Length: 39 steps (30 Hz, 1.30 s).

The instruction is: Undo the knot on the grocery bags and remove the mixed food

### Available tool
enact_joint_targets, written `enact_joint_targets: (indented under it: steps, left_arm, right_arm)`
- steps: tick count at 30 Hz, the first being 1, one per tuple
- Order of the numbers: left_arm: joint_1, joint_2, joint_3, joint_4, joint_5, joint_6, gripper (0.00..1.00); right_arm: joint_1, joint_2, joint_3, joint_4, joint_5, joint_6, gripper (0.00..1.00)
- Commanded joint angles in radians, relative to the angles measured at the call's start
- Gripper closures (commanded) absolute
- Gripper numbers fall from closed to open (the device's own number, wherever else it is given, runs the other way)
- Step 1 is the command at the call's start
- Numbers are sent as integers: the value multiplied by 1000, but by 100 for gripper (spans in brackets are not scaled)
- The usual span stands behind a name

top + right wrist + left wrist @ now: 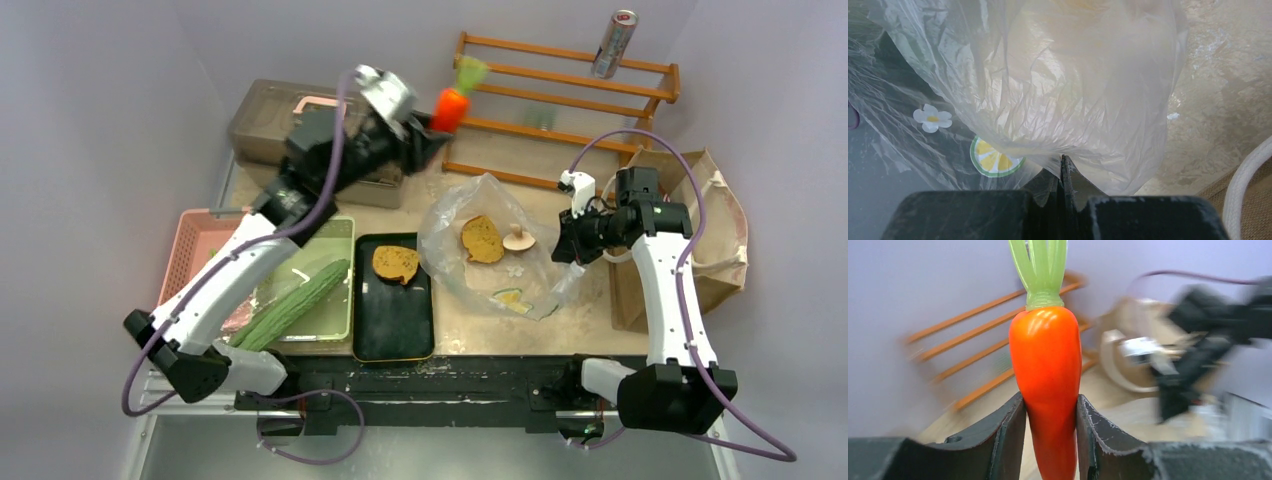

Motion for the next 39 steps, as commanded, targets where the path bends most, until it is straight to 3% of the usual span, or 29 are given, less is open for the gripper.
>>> enact_joint_targets:
  steps: [1, 5, 10, 14, 17, 19, 22, 23, 24, 25, 29, 31, 32, 34, 36, 39]
  left_arm:
    - [331, -114, -35, -320, -141, -89, 100]
    - [704, -237, -205, -469, -68, 82, 100]
    - [1161, -220, -292, -752, -1, 239, 100]
    - [1310, -165, -360, -786, -25, 341, 97]
    - [1358, -72, -367, -796, -54, 389, 86]
    - [1387, -8, -338, -807, -48, 389, 73]
    - [1395, 26, -274, -844, 38, 399, 45]
    - [1391, 14, -254, -851, 98, 403, 29]
    - [1381, -13, -243, -845, 166, 402, 9]
    - [1361, -46, -234, -835, 245, 406, 1]
    - [1137, -211, -206, -771, 343, 467, 0]
    - [919, -282, -202, -677, 345, 460, 0]
    - [857, -308, -202, -617, 349, 456, 3]
    - [591, -322, -189, -528, 319, 482, 15]
    - [399, -295, -165, -462, 300, 524, 26]
    - [173, -208, -125, -402, 295, 589, 45]
  right_arm:
    - [-4, 3, 60, 2, -23, -39, 100]
    - [-4, -4, 64, -4, -21, -50, 100]
    - [-4, -2, 57, -12, -8, -56, 100]
    - [-4, -5, 49, -14, -5, -49, 100]
    - [-4, 0, 54, -16, -4, -48, 100]
    - [-4, 3, 65, -22, 2, -48, 100]
    - [-4, 5, 78, -21, 2, -48, 100]
    - [-4, 6, 81, -20, 1, -45, 100]
    - [-4, 7, 84, -16, 0, -42, 100]
    - [-3, 8, 85, -14, 0, -38, 100]
    - [-4, 10, 82, 8, -13, -16, 100]
    - [-4, 6, 79, 24, -18, 0, 100]
    - [-4, 3, 78, 34, -17, 10, 100]
    - [-4, -8, 72, 59, -16, 34, 100]
    - [-4, -19, 67, 83, -25, 58, 100]
    - [-4, -27, 66, 98, -37, 80, 100]
